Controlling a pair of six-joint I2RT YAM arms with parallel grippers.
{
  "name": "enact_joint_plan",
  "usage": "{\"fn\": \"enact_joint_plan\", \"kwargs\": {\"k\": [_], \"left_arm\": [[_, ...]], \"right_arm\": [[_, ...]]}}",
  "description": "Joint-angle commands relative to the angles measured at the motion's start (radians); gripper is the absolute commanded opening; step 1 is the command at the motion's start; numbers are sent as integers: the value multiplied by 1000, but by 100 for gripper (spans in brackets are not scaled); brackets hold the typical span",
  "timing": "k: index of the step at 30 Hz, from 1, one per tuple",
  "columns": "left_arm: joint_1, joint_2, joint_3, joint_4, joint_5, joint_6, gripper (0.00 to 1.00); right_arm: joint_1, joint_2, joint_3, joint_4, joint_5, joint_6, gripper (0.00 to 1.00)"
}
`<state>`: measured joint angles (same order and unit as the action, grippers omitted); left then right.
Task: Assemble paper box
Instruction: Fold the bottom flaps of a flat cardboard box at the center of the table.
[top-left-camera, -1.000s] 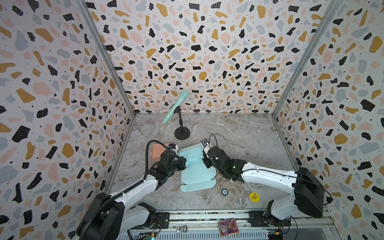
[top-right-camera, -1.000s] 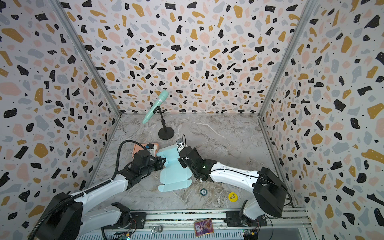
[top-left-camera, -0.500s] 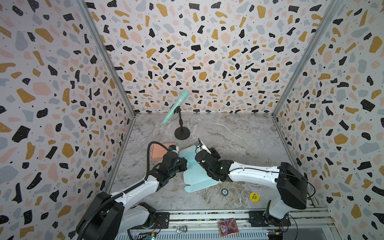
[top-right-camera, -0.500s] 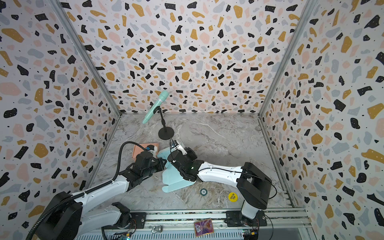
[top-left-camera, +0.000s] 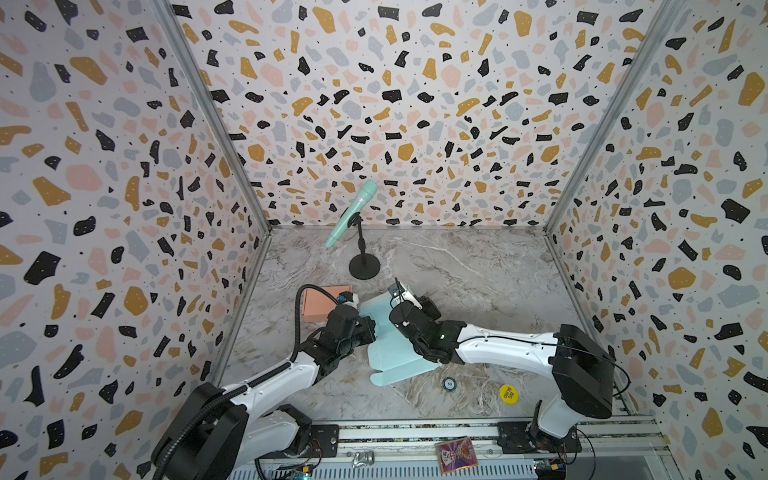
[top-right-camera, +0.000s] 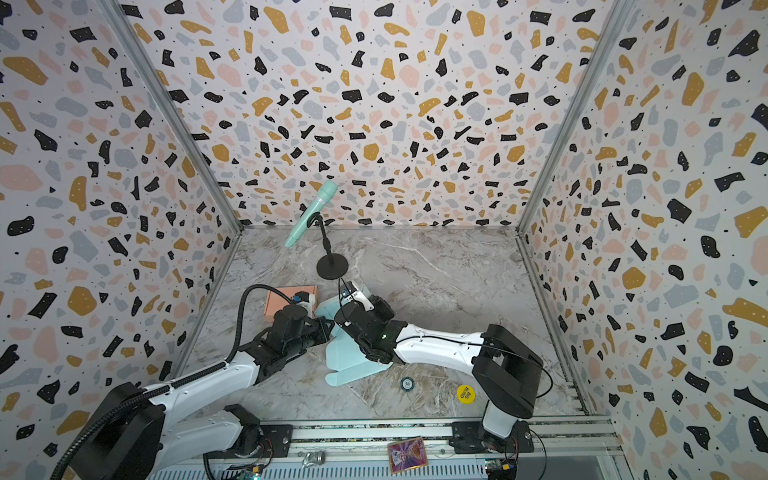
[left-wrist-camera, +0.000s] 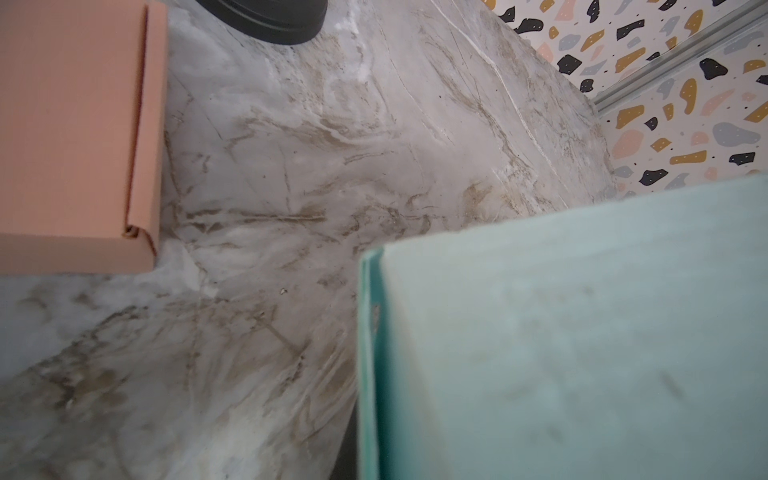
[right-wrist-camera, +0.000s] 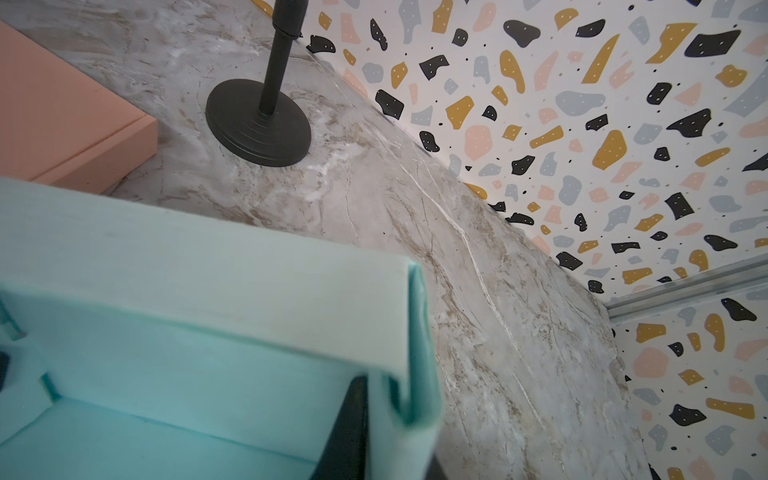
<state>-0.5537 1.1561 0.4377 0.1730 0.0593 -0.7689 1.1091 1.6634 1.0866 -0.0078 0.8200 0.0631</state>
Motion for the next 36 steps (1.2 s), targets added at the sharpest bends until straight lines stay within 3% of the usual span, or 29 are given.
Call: {"fn": "enact_joint_plan", "kwargs": {"k": [1, 11, 22, 29, 36], "left_arm": [[-28, -32, 15, 171, 56, 3, 1], [-31, -33, 21, 168, 44, -3, 1], [-31, -18, 30, 161, 15, -4, 0], [-31, -9, 43, 148, -17, 11, 0], [-31, 17, 63, 121, -36, 54, 0]], "right_arm": [[0, -10, -23, -2, -82, -13, 9], [2, -33, -51, 19, -67, -30, 5], [66, -146, -90, 75, -104, -37, 35], [68, -360, -214, 166, -322, -32, 53], [59, -599, -333, 258, -561, -42, 62]]}}
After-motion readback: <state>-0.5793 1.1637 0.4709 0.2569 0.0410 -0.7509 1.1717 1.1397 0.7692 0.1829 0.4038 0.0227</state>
